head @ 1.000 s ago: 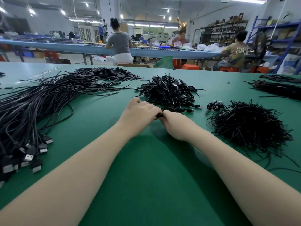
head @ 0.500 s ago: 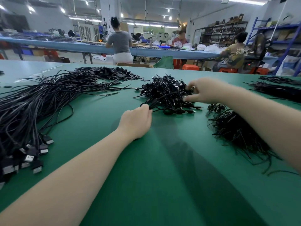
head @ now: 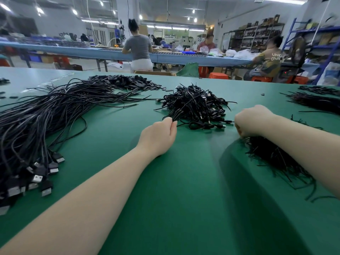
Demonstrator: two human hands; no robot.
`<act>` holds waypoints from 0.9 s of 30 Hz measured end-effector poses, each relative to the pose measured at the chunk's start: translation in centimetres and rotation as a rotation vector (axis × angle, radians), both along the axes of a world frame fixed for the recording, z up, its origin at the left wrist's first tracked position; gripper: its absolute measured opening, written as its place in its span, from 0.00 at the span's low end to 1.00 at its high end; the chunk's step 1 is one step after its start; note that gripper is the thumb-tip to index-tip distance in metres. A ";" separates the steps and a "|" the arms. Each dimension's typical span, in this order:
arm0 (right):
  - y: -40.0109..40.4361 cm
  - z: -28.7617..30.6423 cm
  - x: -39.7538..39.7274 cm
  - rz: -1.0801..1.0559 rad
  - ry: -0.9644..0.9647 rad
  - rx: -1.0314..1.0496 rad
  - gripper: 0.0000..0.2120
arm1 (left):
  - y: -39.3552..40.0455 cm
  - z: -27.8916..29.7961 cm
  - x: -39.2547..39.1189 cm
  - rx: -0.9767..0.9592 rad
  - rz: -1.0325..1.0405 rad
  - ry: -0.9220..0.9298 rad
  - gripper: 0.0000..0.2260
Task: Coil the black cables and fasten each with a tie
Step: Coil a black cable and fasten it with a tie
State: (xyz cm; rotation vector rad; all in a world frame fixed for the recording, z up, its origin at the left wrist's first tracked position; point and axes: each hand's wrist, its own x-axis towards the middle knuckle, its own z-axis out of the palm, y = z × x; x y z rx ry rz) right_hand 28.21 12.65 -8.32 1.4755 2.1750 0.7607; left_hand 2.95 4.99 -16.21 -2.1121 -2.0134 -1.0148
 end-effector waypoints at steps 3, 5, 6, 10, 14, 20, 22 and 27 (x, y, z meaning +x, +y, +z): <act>0.1 0.3 -0.1 -0.012 0.207 -0.034 0.06 | 0.1 0.2 -0.1 -0.060 -0.047 -0.065 0.16; 0.1 0.8 -0.5 0.012 0.539 -0.110 0.06 | 0.0 0.2 0.0 -0.076 -0.075 -0.049 0.16; -0.2 1.0 -0.9 0.069 0.696 -0.107 0.06 | -0.1 0.2 0.2 -0.075 -0.080 -0.043 0.16; -3.1 0.5 -4.8 0.369 1.188 0.008 0.03 | 0.2 0.6 1.1 -0.059 -0.084 -0.194 0.16; -5.5 -1.3 -9.2 0.490 1.336 -0.037 0.01 | 0.5 0.5 1.6 -0.081 -0.113 -0.244 0.14; -6.1 -2.9 -11.1 0.465 1.505 0.006 0.01 | 0.5 0.2 0.4 -0.086 -0.092 -0.133 0.13; -6.3 -3.1 -11.3 0.461 1.525 -0.015 0.01 | 0.5 0.0 0.4 -0.099 -0.063 -0.060 0.14; -6.7 -2.7 -11.5 0.456 1.539 -0.062 0.01 | 0.4 -0.2 0.9 -0.082 0.019 0.129 0.16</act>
